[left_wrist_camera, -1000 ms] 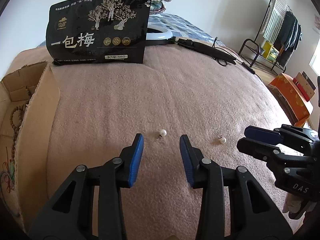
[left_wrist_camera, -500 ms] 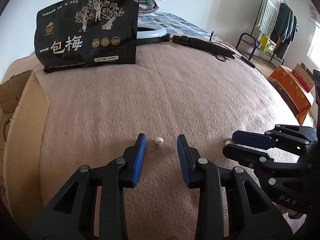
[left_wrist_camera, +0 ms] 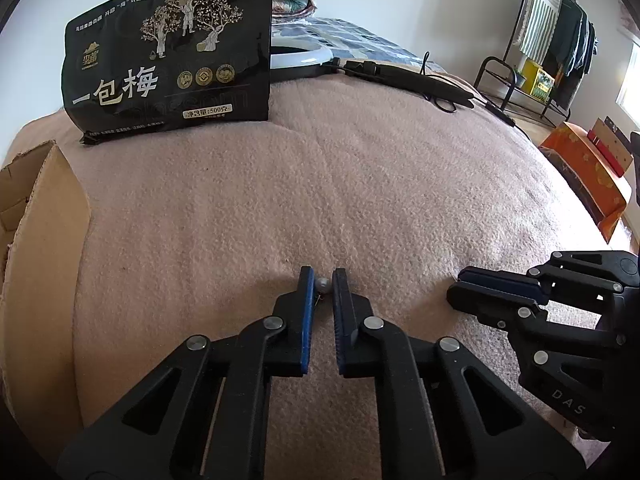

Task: Organize jewelry
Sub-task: 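Close left gripper on one pearl stud while right gripper closes on the other, then carry pearl stud in left gripper while right gripper carries its stud over box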

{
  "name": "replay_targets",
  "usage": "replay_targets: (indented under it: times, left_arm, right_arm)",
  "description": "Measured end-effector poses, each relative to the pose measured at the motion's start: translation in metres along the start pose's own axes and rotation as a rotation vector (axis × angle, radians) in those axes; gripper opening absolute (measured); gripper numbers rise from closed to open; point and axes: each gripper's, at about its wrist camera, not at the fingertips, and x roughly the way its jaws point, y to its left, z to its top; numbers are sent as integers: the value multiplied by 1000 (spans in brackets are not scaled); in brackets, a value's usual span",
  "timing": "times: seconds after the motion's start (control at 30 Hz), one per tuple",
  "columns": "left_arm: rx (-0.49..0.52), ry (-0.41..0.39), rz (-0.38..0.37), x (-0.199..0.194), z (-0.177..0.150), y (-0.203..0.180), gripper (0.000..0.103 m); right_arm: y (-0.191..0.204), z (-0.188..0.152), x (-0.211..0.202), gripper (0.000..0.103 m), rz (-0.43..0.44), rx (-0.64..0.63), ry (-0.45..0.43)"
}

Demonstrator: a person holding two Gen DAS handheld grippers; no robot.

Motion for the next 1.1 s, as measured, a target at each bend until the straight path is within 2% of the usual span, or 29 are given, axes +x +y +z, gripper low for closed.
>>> replay_targets:
  times: [0.23,0.53,0.8,1.1]
  left_arm:
    - [1,-7,3,-4,0,0,6]
    - [-22,-26,-2,-30,1,3,6]
    - [-28,-73,-10,-77,9,7,6]
    - [-35,-132,8,-142,16,30,6]
  right_arm:
    - [0,0,-4,6,-2,14,-7]
    - [-2,3,-26,6,-14,30,-21]
    - [6,11,-68,6,-36,35,-53]
    - [46,31,-118,6,-31,-4,-115]
